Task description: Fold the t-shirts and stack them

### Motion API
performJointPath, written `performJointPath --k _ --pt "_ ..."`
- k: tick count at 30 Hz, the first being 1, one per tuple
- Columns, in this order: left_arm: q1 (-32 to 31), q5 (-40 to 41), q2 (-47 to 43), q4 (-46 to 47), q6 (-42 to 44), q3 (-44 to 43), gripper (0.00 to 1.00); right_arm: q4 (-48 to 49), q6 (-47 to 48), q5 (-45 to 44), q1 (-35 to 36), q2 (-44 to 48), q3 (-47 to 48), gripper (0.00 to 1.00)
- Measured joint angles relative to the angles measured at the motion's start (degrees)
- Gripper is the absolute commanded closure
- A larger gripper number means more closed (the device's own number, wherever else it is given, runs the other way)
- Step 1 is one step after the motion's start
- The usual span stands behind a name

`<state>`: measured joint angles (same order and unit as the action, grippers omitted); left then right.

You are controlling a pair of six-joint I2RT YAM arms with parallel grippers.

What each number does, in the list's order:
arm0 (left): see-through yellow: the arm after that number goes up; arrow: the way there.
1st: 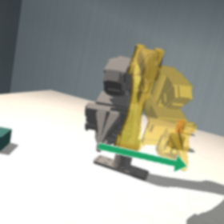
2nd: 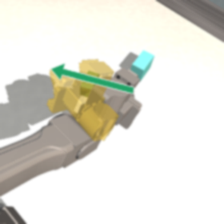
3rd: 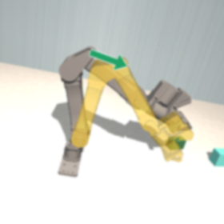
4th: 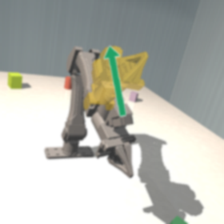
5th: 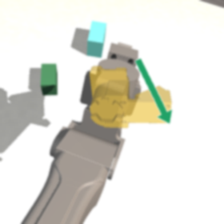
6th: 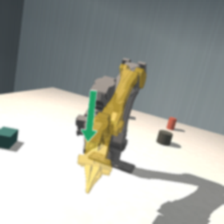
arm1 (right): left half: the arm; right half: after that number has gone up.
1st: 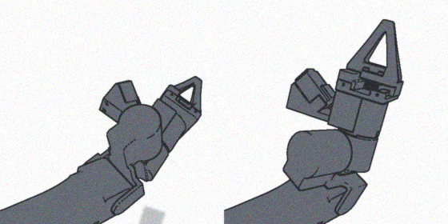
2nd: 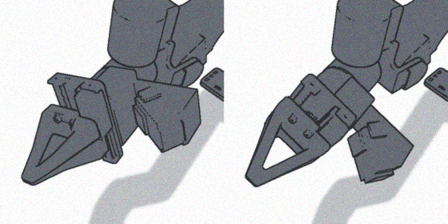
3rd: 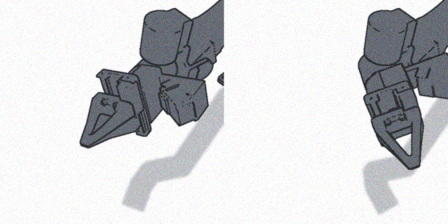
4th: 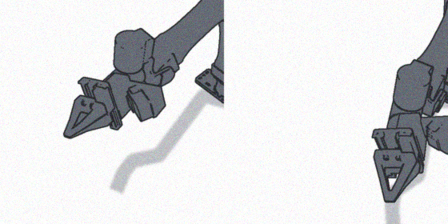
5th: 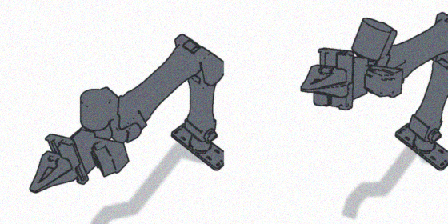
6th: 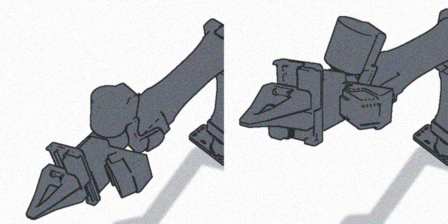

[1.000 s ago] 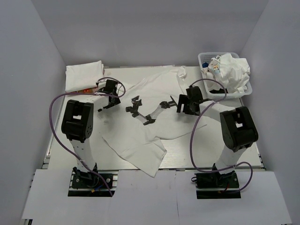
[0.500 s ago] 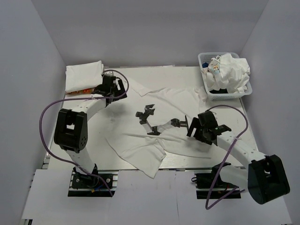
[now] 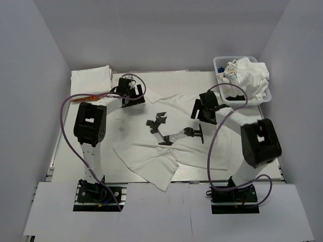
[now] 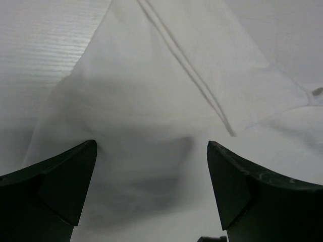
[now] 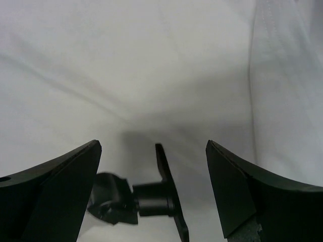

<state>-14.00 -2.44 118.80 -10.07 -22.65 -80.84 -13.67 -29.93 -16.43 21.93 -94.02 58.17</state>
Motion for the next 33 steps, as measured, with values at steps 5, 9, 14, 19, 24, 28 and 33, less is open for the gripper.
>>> performJointPath --k 5,9,14,19,24,28,33 --pt "0.68 -1.16 2.84 0.61 -1.60 -3.61 0.00 0.52 0.87 -1.53 -1.62 -8.59 2.73 0.10" --pt "1.29 1.66 3.26 0.02 -2.93 -4.24 0.00 1.42 1.01 -2.10 -5.38 -8.57 2.38 0.10" --pt "2.73 3.69 3.26 -0.17 -4.22 -4.24 0.00 3.28 0.98 -4.04 -10.80 -7.96 0.68 0.10" --pt "4.96 5.05 3.26 -0.31 -4.76 -4.24 0.00 3.50 0.83 -4.61 -14.73 -5.66 -1.88 0.10" --pt "6.40 7.37 3.26 -0.74 -4.70 -4.24 0.00 3.15 1.01 -4.04 -15.96 -2.73 -2.80 0.10" --pt "7.32 10.03 2.99 -1.31 -4.55 -3.87 0.00 2.73 1.05 -3.98 -16.09 0.09 -2.82 0.10" --pt "8.22 10.99 1.25 -3.06 -3.56 -2.19 0.00 3.15 2.99 2.32 -14.71 2.71 -2.69 0.10"
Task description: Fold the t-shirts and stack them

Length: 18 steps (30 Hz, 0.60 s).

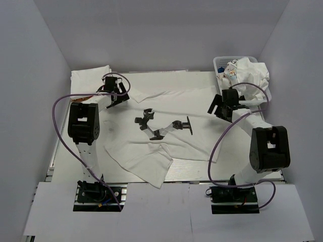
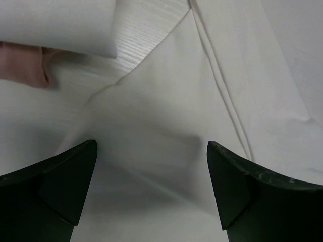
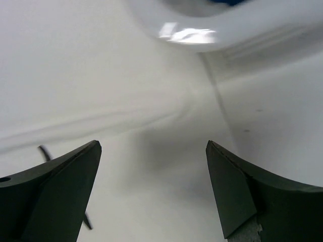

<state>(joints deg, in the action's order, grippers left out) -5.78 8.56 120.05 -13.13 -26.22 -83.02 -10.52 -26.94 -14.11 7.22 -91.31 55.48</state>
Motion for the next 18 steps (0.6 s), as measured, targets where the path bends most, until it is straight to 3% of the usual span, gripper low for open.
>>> performJointPath --k 10,14,18 --pt "-0.46 -5.73 -5.60 -1.66 1.38 4.81 0.00 1.20 3.54 6.82 8.59 -7.28 13.09 0.10" --pt "-1.03 -8.66 -11.56 -0.04 1.29 11.69 0.00 1.07 3.56 6.86 9.35 -10.95 13.40 0.10" --pt "-1.44 -12.20 -11.65 1.86 0.85 14.43 0.00 0.33 3.45 6.78 9.81 -15.52 13.55 0.10"
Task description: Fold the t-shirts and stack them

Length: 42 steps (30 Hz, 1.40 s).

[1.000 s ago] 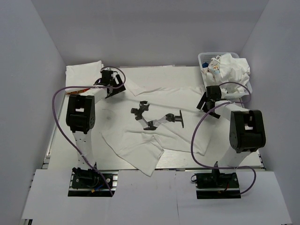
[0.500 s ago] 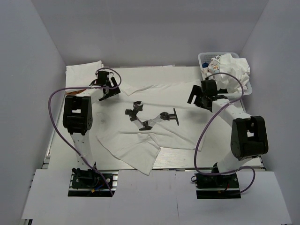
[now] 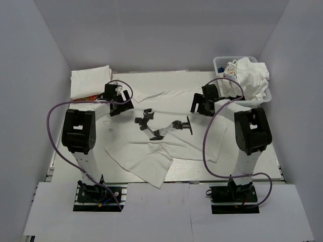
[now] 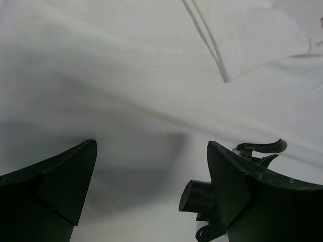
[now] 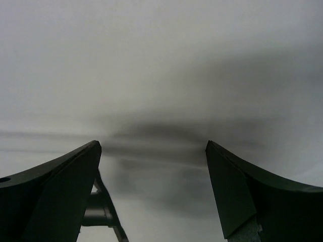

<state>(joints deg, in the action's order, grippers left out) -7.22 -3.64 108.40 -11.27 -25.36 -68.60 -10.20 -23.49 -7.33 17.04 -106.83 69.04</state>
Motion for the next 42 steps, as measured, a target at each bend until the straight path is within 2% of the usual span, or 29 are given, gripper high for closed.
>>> performJointPath --k 3,7,16,23,27,31,36,39,42 --pt "-0.48 -1.40 1.97 0.72 -0.22 -1.01 0.00 -0.37 -0.02 -1.07 0.37 -2.69 0.90 0.10" --pt "-0.72 -1.55 6.82 1.36 -0.50 -7.06 0.00 -0.98 -0.26 -2.43 0.66 -5.68 4.44 0.10" --pt "-0.20 -1.07 21.38 0.46 -0.35 -28.02 0.00 -5.31 2.21 -4.44 -0.61 -14.36 17.70 0.10" --pt "-0.52 -0.66 21.88 -2.69 1.18 -30.29 0.00 -8.26 7.21 -4.50 -0.17 -15.10 22.93 0.10" --pt "-0.79 -0.02 15.37 -2.84 1.84 -21.92 0.00 -9.42 7.26 -5.16 2.03 -7.45 17.20 0.10" --pt "-1.38 -0.15 3.23 -1.62 1.55 -9.53 0.00 -12.59 5.09 -6.64 5.14 1.81 9.27 0.10" --pt "-4.07 -2.78 -10.29 2.58 0.22 5.44 0.00 -14.29 1.53 -7.85 6.69 10.32 -5.31 0.10" --pt "-6.01 -3.50 -13.18 4.28 -0.85 12.76 0.00 -15.72 -0.13 -8.48 6.32 12.24 -12.59 0.10" --pt "-6.67 -2.23 -13.05 4.09 -2.49 18.27 0.00 -16.26 -1.77 -9.57 6.08 13.14 -15.23 0.10"
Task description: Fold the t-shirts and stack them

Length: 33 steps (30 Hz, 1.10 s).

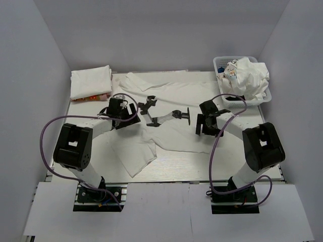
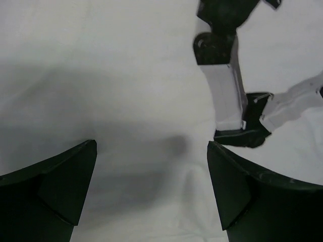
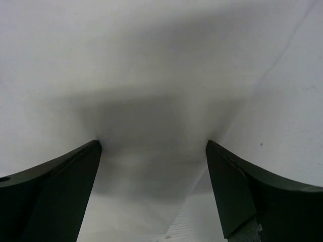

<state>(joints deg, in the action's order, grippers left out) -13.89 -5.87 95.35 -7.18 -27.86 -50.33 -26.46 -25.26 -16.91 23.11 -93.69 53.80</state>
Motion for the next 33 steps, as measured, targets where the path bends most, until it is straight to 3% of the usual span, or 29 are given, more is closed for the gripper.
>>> performJointPath --k 8,18,23,28,29,32,33 --pt "1.25 3.93 -2.54 3.76 -5.07 4.04 0.00 -1.09 -5.97 -6.58 -0.33 4.79 -5.05 0.10" --pt "1.27 6.95 -0.02 2.73 -7.65 1.07 0.00 -8.39 -11.41 -9.77 -6.97 21.86 -16.50 0.10" --pt "1.16 6.99 -0.28 2.75 -7.45 1.14 0.00 -7.93 -9.92 -5.31 -9.07 24.63 -18.51 0.10" --pt "0.92 6.29 -2.12 2.45 -6.56 2.80 0.00 -0.59 -6.67 5.81 -9.18 25.40 -19.56 0.10" --pt "0.92 6.03 -2.62 1.97 -6.49 3.17 0.00 0.74 -6.29 7.52 -9.16 25.33 -19.56 0.12" --pt "0.92 5.53 -4.44 0.50 -6.43 4.31 0.00 3.85 -5.70 10.12 -9.18 24.37 -19.56 0.34" --pt "0.92 5.53 -5.09 0.11 -6.43 4.63 0.00 4.55 -5.73 10.67 -9.18 23.47 -19.56 0.56"
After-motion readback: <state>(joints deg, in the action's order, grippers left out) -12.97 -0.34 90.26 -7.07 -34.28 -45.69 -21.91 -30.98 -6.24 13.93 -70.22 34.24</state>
